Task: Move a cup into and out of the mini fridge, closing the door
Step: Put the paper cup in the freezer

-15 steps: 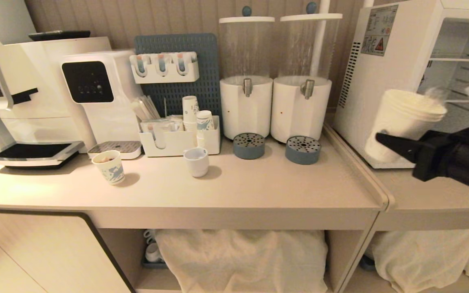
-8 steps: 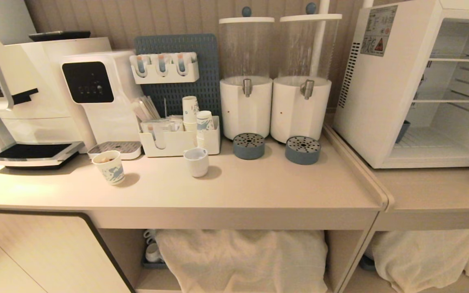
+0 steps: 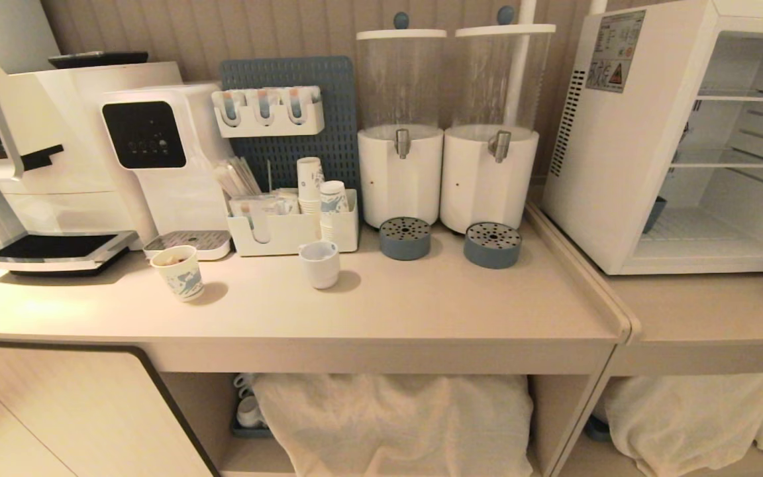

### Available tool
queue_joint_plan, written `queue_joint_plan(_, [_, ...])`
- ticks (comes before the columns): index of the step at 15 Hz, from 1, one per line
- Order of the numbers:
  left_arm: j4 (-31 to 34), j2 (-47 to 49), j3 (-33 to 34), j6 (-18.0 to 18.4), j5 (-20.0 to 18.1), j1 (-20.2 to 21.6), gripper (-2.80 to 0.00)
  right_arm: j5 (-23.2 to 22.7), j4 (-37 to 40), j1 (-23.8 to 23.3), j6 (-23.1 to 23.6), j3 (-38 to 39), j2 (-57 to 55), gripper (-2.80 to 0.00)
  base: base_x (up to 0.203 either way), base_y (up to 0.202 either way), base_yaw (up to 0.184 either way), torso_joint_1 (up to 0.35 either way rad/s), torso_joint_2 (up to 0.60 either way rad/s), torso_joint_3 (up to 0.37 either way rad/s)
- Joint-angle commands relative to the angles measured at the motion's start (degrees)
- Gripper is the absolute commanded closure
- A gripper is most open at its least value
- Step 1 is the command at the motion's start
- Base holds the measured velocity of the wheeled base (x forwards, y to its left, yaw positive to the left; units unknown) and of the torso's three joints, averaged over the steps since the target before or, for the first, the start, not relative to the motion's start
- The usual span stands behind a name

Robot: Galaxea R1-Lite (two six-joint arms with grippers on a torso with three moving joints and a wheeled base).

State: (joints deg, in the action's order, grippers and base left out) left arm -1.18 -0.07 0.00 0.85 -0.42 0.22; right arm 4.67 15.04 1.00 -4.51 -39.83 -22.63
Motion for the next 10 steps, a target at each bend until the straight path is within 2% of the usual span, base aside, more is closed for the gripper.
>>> queue_joint_plan(1, [-0.05,0.07,0.35,0.03,-0.02,-0.02,0.00,-5.41,3.57,-3.09,-0.03,1.47,8.89,0.00,0.000,0.000,0.000,0.000,0.00,0.000])
queue_joint_plan(4, [-0.05,0.07,0.35,0.03,-0.02,0.04,0.00,-6.19,4.47,-2.86,0.06,2.57,10.85,0.00,0.000,0.000,0.000,0.000,0.00,0.000])
queue_joint_plan(8, [-0.05,0.07,0.35,0.11,-0.02,-0.04,0.00,-7.52,6.15,-1.18,3.86,5.51,20.91,0.00,0.000,0.000,0.000,0.000,0.00,0.000])
queue_joint_plan(9, [-0.05,0.07,0.35,0.03,-0.02,0.04,0.00,-6.73,6.62,-1.13,4.20,7.51,22.81,0.00,0.000,0.000,0.000,0.000,0.00,0.000])
queue_joint_plan(10, [-0.05,0.07,0.35,0.03,-0.02,0.04,0.00,-3.62,5.19,-1.09,4.20,10.75,22.99,0.00,0.000,0.000,0.000,0.000,0.00,0.000])
